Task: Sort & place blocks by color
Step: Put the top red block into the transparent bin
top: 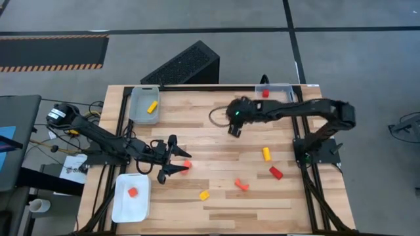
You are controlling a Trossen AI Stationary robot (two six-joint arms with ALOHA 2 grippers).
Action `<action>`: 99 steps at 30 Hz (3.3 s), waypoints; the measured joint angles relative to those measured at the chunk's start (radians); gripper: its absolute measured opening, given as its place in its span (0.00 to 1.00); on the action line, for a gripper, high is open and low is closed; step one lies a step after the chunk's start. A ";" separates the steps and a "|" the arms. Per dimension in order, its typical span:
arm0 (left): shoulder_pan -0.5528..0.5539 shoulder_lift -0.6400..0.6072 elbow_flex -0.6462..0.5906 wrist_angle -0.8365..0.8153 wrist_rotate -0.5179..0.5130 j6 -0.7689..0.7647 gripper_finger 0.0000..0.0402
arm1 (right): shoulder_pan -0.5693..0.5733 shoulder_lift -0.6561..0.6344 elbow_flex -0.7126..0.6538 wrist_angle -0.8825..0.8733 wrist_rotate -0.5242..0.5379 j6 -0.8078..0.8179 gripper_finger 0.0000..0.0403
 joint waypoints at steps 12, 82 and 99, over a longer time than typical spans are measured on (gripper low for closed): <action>-0.009 0.000 0.000 -0.001 0.001 -0.070 0.54 | -0.166 -0.274 -0.002 -0.017 -0.050 0.161 0.37; -0.011 0.000 0.000 -0.025 -0.091 -0.051 0.54 | -0.710 0.065 -0.234 0.016 -0.158 0.299 0.43; -0.011 0.000 0.000 -0.029 -0.093 -0.054 0.54 | -0.710 0.065 -0.234 0.006 -0.160 0.253 0.56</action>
